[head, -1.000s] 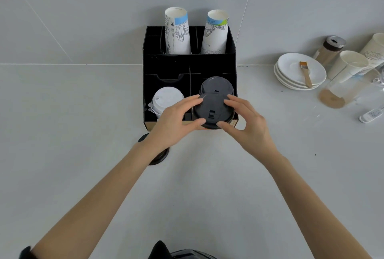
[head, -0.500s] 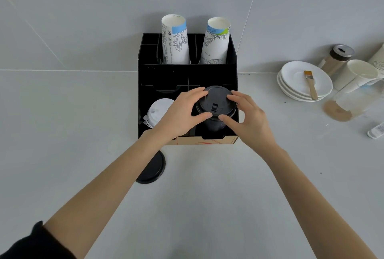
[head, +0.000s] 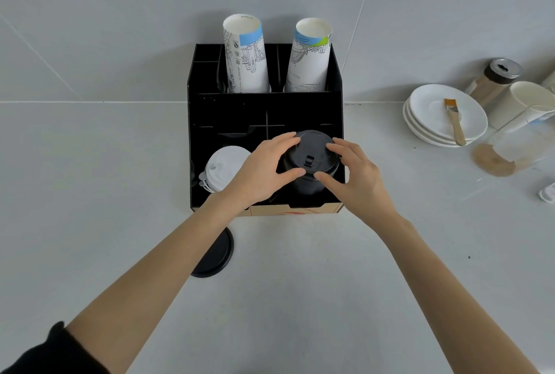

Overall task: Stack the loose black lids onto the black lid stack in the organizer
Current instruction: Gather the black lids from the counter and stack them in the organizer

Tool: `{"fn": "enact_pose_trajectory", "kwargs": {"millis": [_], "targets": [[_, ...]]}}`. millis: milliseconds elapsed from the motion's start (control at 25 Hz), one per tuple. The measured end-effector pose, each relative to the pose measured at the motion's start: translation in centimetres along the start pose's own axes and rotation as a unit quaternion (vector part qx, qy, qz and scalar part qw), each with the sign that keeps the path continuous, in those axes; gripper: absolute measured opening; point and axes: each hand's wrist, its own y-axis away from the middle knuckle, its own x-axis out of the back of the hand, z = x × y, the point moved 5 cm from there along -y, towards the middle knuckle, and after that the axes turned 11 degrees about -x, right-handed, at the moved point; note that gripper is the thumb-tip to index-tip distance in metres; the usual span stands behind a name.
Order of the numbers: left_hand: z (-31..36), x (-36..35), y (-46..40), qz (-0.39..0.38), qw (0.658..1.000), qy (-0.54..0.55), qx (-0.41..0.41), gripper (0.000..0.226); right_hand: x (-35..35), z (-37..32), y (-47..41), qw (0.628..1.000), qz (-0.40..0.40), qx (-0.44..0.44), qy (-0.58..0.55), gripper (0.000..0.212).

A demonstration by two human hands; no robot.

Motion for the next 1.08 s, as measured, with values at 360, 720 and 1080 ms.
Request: {"fn": "enact_pose_trajectory", "kwargs": {"millis": [360,720,1080], "targets": [[-0.1,-0.4,0.3,0.022,1.0,-0.004,-0.016,0.054,-0.3,0.1,0.3,1.0,-0.002,-0.009,-0.01,0.05],[0.1,1.7,3.4,0.053,0.998,0.01,-0.018,0.052,0.0,-1.9,2.3,0.999,0.017,0.027,-0.004,0.048],[-2.7,4.8,11.9,0.091,0.994,-0.016,0.05,0.05,-4.2,-5.0,6.6,0.994,-0.067,0.083,-0.007,0.049]]}}
